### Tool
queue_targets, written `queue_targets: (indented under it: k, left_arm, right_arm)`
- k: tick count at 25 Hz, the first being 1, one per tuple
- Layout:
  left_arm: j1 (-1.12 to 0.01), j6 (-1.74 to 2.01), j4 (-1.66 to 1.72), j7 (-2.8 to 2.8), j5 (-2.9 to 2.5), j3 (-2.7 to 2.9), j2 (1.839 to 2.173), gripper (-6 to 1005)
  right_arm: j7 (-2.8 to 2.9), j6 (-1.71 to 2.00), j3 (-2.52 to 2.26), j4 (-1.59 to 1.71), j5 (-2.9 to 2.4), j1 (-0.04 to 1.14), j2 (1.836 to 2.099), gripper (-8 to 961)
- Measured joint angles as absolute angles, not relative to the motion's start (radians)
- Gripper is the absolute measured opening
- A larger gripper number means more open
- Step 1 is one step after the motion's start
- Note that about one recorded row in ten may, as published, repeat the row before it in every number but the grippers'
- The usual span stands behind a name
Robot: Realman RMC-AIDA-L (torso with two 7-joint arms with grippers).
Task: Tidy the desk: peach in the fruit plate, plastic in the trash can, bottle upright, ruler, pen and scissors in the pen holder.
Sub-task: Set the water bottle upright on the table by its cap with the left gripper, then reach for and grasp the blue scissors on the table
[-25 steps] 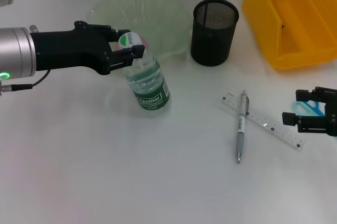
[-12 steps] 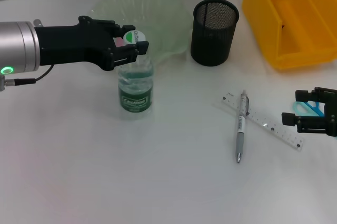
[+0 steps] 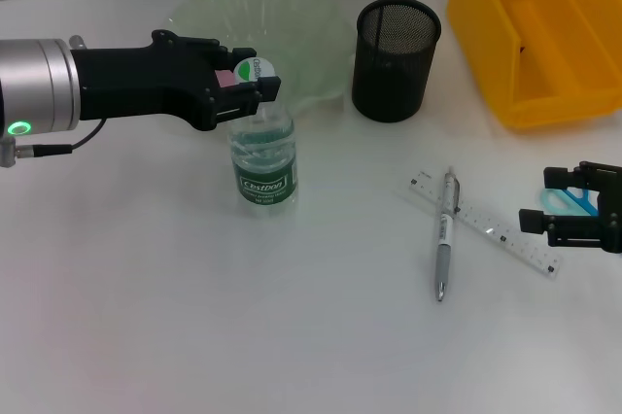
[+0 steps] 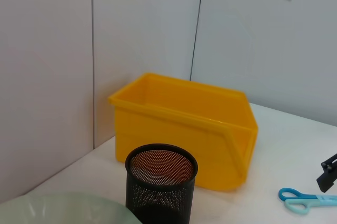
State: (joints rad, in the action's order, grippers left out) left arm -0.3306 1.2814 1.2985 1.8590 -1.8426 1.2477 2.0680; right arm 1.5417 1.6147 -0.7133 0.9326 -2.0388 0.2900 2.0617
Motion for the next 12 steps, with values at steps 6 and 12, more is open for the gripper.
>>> queue_targets:
  k: [6,12]
  left_arm:
    - [-0.330,1.276,1.303,1.857,-1.836,1.247,2.070,454]
    - [-0.330,1.281,1.327,1.842,-1.811,1.236,2.066,590]
  right_arm:
    - [1.542,1.616,-0.713,0.933,-2.048,0.290,2.062,776]
    - [1.542,1.618,-0.710,0.933,-2.054,0.290,2.062,773]
